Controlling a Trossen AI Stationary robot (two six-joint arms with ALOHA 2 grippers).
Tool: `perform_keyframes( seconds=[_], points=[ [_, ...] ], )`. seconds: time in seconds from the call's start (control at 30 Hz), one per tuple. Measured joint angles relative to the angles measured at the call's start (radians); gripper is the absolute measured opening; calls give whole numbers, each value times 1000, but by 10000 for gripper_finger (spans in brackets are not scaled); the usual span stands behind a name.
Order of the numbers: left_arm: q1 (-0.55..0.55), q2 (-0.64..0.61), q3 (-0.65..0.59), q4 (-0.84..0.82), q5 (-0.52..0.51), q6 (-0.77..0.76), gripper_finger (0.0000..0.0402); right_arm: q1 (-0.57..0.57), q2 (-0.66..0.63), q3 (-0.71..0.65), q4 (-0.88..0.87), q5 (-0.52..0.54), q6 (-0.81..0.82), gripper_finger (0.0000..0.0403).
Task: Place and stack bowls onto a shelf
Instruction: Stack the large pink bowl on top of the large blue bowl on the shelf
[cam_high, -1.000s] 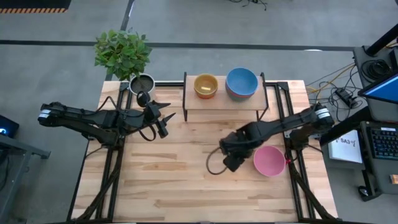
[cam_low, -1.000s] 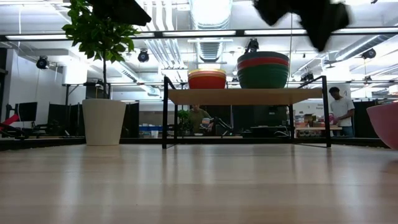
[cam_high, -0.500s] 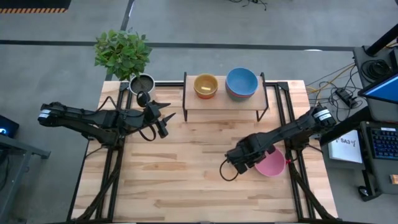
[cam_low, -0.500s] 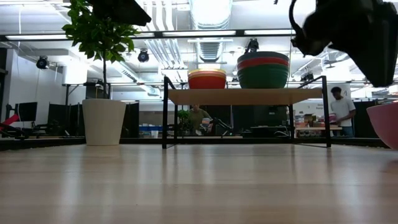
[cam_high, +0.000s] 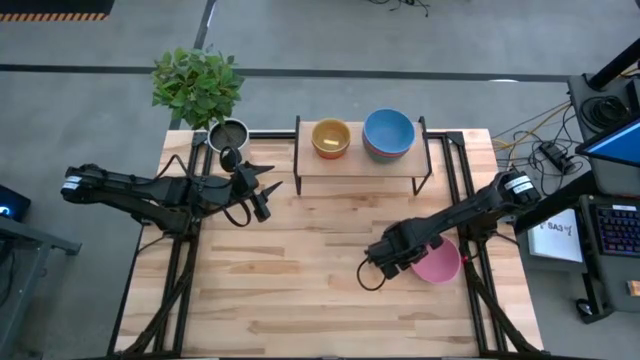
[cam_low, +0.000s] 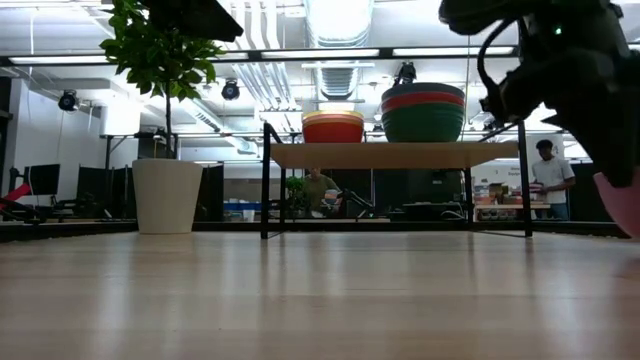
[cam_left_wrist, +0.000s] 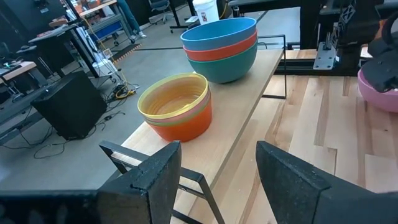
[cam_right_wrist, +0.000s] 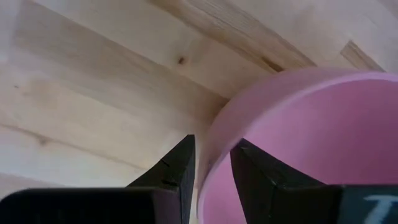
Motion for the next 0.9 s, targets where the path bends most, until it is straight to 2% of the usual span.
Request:
perform_keyframes(
  seconds=[0.2,0.43,0.67,0.8,0.9],
  points=[
    [0,0,0,0,0,0,191,0,0,-61,70,0,9,85],
    [0,0,0,0,0,0,191,0,0,-30,78,-8,-44,15],
    [0,0,0,2,0,0,191,0,0,138,82,-4,-276,11],
    [0,0,0,4,0,0,191,0,0,265,88,3,-467,11],
    [0,0,0,4,0,0,191,0,0,367,106,51,-629,11]
  ],
)
